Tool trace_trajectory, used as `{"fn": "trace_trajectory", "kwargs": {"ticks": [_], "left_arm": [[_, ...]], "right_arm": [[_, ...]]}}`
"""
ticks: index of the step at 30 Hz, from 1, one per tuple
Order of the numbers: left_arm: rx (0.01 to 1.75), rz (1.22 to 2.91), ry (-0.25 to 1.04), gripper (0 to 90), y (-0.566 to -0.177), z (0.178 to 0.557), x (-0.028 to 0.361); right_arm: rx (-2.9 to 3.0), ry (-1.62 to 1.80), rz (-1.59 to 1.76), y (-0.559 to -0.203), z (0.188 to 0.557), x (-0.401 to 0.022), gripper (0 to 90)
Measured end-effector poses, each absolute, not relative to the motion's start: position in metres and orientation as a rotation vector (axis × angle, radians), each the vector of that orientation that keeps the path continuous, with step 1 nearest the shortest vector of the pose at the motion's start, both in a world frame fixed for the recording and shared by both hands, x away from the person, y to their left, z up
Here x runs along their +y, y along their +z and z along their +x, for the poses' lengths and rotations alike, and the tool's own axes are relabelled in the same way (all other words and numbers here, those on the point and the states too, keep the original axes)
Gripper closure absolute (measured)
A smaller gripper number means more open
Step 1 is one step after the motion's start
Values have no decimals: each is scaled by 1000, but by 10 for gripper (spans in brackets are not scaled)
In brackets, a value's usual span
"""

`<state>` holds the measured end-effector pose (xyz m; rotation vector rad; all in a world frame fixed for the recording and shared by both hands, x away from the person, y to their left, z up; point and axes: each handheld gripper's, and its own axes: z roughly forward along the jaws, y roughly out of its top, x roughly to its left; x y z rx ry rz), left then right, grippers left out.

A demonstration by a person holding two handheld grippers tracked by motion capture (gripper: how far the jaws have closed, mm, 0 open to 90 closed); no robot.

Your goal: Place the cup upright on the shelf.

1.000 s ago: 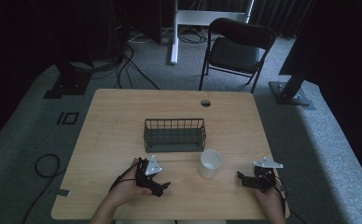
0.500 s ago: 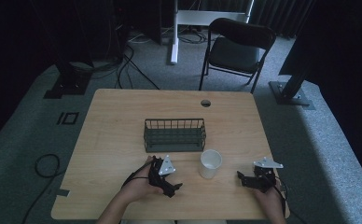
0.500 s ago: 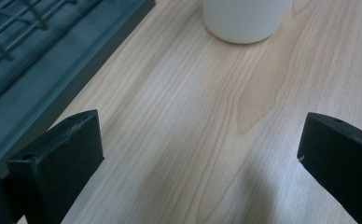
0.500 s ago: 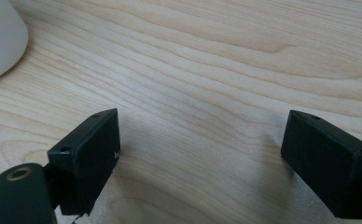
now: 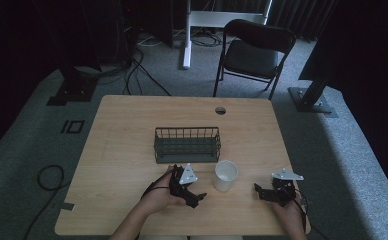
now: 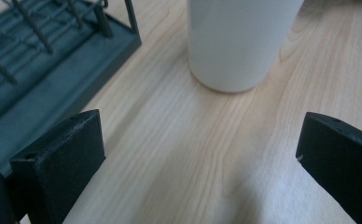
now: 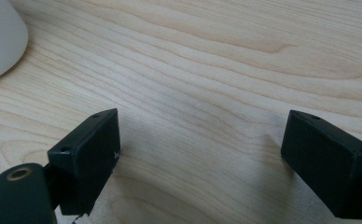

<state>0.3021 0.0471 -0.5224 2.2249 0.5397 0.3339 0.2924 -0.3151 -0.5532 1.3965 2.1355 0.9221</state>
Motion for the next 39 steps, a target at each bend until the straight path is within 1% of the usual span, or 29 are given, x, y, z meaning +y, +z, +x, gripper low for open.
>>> {"fn": "trace_trajectory", "kwargs": {"ticks": [18, 26, 39], "left_arm": [[512, 2142, 326, 13, -516, 314, 17], [505, 2088, 283, 13, -514, 319, -1], [487, 2046, 279, 13, -512, 323, -19]], "right_arm": [[2136, 922, 1397, -553, 292, -315, 113], [2135, 922, 1397, -553, 292, -315, 113], [2135, 922, 1398, -553, 292, -315, 113]]}}
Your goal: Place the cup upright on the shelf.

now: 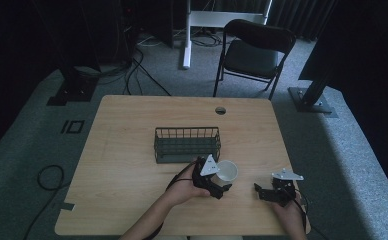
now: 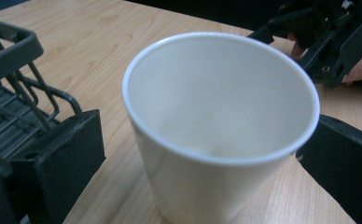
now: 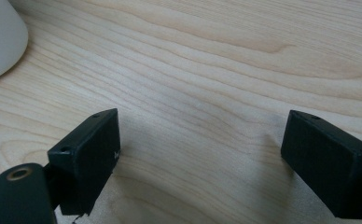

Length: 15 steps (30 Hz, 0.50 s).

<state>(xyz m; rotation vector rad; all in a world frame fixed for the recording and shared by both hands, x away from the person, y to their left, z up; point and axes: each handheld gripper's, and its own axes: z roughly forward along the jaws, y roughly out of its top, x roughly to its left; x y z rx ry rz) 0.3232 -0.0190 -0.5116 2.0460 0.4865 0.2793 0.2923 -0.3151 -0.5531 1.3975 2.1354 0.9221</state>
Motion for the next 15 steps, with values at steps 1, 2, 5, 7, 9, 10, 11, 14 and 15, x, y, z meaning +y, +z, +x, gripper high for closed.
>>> {"fn": "trace_trajectory", "kwargs": {"ticks": [1, 2, 5, 7, 9, 10, 11, 14, 15], "left_arm": [[488, 2040, 283, 13, -512, 324, -20], [488, 2040, 283, 13, -512, 324, -20], [488, 2017, 291, 13, -511, 325, -23], [490, 2008, 294, 28, -510, 325, -26], [490, 2005, 295, 37, -510, 325, -27], [475, 2017, 294, 37, -510, 325, -30], [479, 2012, 299, 37, -510, 325, -31], [478, 2006, 306, 53, -510, 326, -31], [481, 2007, 303, 71, -510, 326, -32]], "right_arm": [[2135, 922, 1397, -553, 292, -315, 113], [2135, 922, 1397, -553, 292, -315, 113], [2136, 922, 1397, -553, 292, -315, 113], [2136, 922, 1397, -553, 292, -315, 113], [2136, 922, 1397, -553, 292, -315, 113], [2136, 922, 1397, -553, 292, -315, 113], [2135, 922, 1397, -553, 292, -315, 113], [2136, 922, 1397, -553, 292, -315, 113], [2135, 922, 1397, -553, 292, -315, 113]]}}
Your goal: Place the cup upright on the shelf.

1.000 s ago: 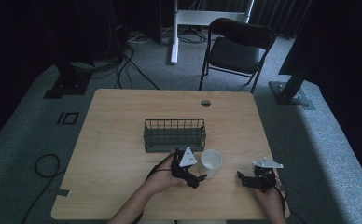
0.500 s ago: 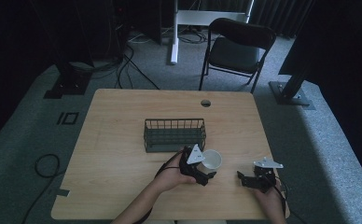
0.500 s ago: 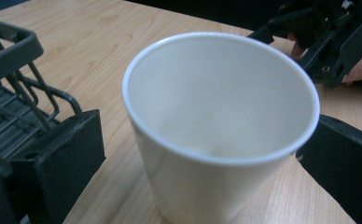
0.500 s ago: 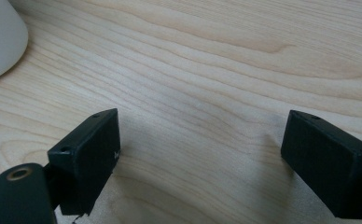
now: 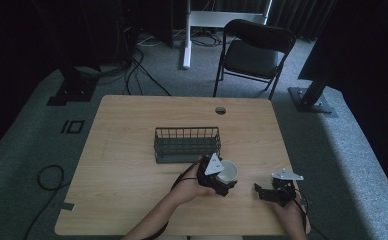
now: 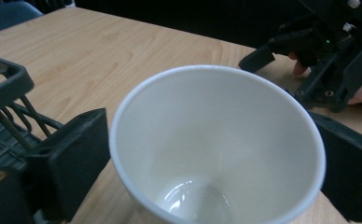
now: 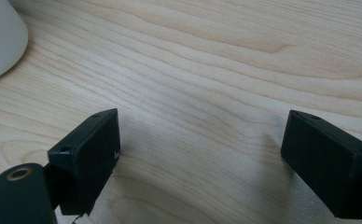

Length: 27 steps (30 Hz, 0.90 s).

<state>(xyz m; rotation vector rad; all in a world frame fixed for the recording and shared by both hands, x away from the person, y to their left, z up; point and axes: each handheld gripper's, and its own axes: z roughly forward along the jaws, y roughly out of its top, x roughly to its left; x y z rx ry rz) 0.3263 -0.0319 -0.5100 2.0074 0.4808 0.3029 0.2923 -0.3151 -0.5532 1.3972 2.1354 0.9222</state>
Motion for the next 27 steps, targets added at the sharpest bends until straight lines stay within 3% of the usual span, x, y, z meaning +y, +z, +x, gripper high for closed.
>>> {"fn": "trace_trajectory", "kwargs": {"ticks": [6, 27], "left_arm": [[475, 2032, 297, 200, -511, 326, -34], [432, 2019, 334, 205, -485, 321, -22]], "right_arm": [[2135, 922, 1398, -553, 292, -315, 113], [2134, 923, 1397, -553, 292, -315, 113]]}}
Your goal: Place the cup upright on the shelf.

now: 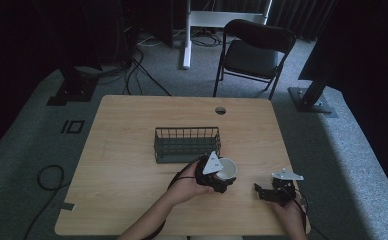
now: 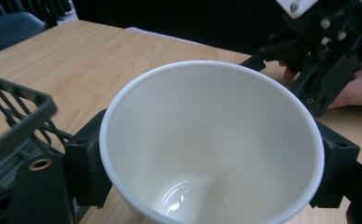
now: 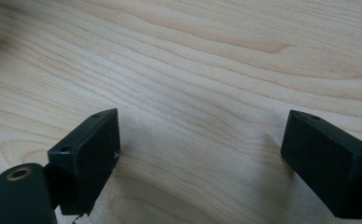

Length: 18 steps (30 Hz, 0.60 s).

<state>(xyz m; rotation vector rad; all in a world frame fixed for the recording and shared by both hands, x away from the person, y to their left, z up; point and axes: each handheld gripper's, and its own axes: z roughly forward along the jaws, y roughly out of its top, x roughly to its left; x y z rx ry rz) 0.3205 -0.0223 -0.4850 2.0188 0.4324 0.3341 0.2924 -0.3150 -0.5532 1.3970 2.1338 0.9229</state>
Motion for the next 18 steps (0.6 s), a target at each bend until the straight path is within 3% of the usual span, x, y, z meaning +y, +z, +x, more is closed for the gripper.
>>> {"fn": "trace_trajectory", "kwargs": {"ticks": [18], "left_arm": [[433, 1977, 381, 205, -445, 326, -6]], "right_arm": [[2135, 922, 1398, -553, 292, -315, 113]]}}
